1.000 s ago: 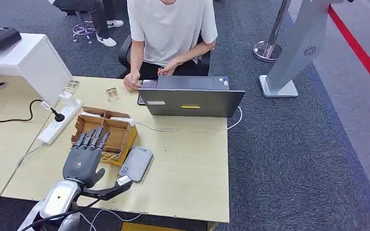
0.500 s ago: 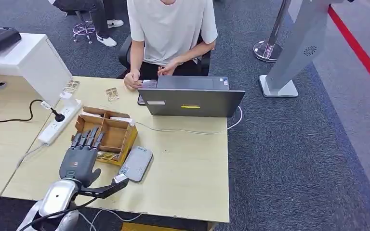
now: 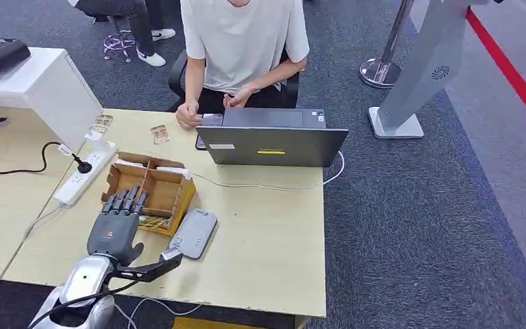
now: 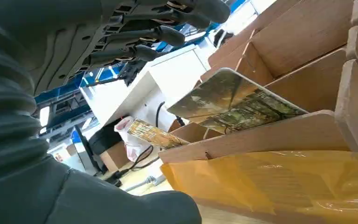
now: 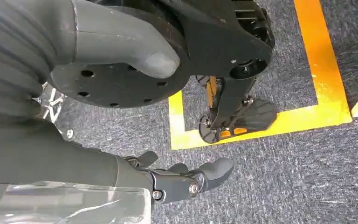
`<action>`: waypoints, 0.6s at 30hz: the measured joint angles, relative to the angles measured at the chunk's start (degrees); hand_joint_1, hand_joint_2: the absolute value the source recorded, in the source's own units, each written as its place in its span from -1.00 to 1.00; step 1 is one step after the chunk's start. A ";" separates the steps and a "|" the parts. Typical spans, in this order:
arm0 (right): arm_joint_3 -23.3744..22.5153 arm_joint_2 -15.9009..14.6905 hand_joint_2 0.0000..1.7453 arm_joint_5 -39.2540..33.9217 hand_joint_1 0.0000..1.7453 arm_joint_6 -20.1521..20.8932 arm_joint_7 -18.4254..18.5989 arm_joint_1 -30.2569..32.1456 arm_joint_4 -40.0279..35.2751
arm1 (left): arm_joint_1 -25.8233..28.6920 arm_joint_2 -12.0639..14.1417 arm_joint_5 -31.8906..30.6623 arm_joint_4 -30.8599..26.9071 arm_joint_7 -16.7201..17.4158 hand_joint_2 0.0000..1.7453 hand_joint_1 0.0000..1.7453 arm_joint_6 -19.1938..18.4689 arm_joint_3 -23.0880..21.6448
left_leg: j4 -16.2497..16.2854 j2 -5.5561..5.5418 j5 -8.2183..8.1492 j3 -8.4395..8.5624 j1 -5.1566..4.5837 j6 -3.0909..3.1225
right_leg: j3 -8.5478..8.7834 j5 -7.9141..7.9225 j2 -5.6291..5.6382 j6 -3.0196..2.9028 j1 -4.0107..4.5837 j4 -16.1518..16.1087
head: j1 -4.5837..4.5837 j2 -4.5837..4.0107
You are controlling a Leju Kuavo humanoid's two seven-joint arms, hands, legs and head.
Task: Pass the card to the sensor for recognition and then transmit it.
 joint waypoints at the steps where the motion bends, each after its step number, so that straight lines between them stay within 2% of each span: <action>1: 0.00 0.00 1.00 0.00 -1.00 0.00 0.00 0.00 0.00 | -0.06 -0.07 0.00 0.24 0.00 1.00 -1.00 0.00 0.00 | 0.00 0.00 0.00 0.00 0.00 0.00 | 0.00 0.00 0.00 0.00 0.00 0.00 | 0.00 0.00; 4: 0.00 0.00 1.00 0.13 -1.00 0.02 0.02 0.00 0.00 | -0.28 -0.15 0.00 0.92 -0.15 1.00 -1.00 0.18 0.02 | 0.00 0.00 0.00 0.00 0.00 0.00 | 0.00 0.00 0.00 0.00 0.00 0.00 | -0.02 0.00; 5: 0.00 0.00 1.00 0.17 -1.00 0.02 0.02 -0.01 0.00 | -0.39 -0.18 -0.02 1.20 -0.35 1.00 1.00 0.33 0.02 | 0.00 0.00 0.00 0.00 0.00 0.00 | 0.00 0.00 0.00 0.00 0.00 0.00 | 0.00 0.00; 18: -0.92 0.00 1.00 1.14 -1.00 0.70 -0.46 0.00 0.00 | -0.86 -0.61 -0.15 2.23 -4.26 1.00 1.00 4.52 0.00 | 0.00 0.00 0.00 0.00 0.00 0.00 | 0.00 0.00 0.00 0.00 0.00 0.00 | -0.02 0.00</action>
